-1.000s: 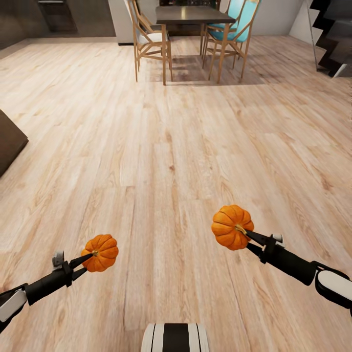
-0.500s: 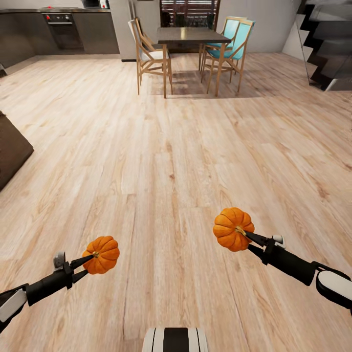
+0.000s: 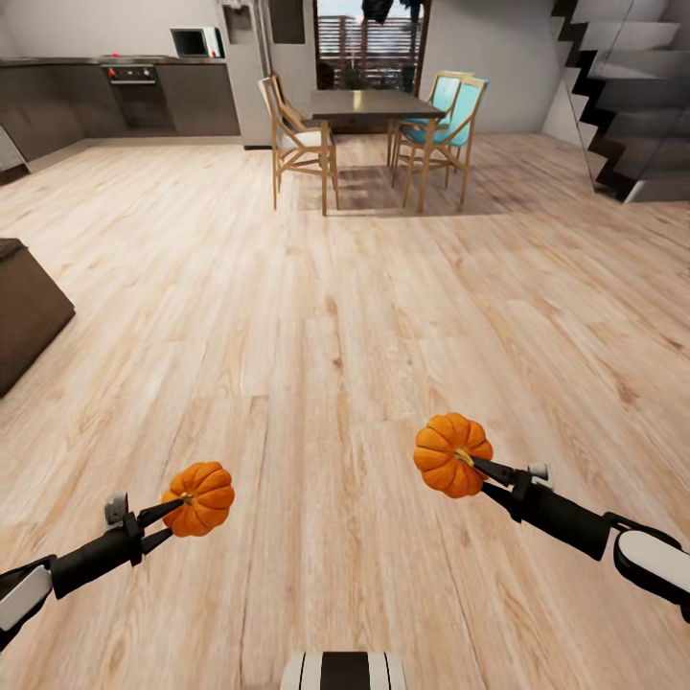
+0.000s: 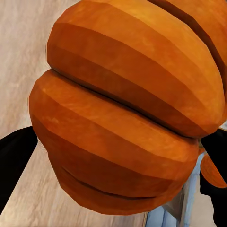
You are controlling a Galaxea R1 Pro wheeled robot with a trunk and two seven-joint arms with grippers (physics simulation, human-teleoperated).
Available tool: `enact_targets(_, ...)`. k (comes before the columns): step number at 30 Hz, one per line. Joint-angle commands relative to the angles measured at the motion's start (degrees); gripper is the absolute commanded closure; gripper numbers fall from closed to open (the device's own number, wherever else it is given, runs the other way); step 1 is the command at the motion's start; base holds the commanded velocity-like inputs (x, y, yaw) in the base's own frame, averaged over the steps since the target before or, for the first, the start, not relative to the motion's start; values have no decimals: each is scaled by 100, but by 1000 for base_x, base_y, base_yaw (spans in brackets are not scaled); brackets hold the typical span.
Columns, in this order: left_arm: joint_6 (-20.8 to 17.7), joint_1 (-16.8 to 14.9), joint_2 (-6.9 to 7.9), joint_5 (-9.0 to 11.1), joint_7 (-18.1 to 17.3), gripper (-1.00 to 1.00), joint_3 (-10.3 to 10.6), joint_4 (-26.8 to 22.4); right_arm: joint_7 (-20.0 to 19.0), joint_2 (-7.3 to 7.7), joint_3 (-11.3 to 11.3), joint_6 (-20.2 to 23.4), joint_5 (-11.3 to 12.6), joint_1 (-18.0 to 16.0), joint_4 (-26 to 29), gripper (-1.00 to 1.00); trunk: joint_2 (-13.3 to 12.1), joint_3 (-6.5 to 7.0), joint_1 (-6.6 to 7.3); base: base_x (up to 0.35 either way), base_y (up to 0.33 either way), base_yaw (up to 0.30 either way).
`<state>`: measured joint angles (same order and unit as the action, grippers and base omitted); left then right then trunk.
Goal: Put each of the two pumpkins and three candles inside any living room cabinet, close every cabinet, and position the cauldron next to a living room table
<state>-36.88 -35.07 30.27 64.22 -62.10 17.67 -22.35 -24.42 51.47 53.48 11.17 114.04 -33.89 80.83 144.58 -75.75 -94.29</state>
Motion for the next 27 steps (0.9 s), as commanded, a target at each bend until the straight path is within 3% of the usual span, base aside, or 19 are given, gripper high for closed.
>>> enact_targets(1, -39, -5, 6, 47, -10, 100, 34, 3, -12, 5, 24, 12, 52, -12, 2, 100, 0, 18, 3, -5, 0, 0)
enact_targets(6, -39, -6, 6, 47, -12, 100, 34, 3, -2, -10, 25, 14, 41, -12, -11, 100, -6, 129, 16, -159, 0, 0)
enact_targets(20, -39, -6, 2, 47, -12, 100, 42, -3, -1, -125, 27, 17, 31, -12, -38, 100, -25, 439, 52, -330, 0, 1)
enact_targets(27, -39, -6, 0, 47, -5, 100, 43, -3, -1, -128, 31, 17, 29, -12, -33, 100, -34, 594, 70, -80, 0, 224)
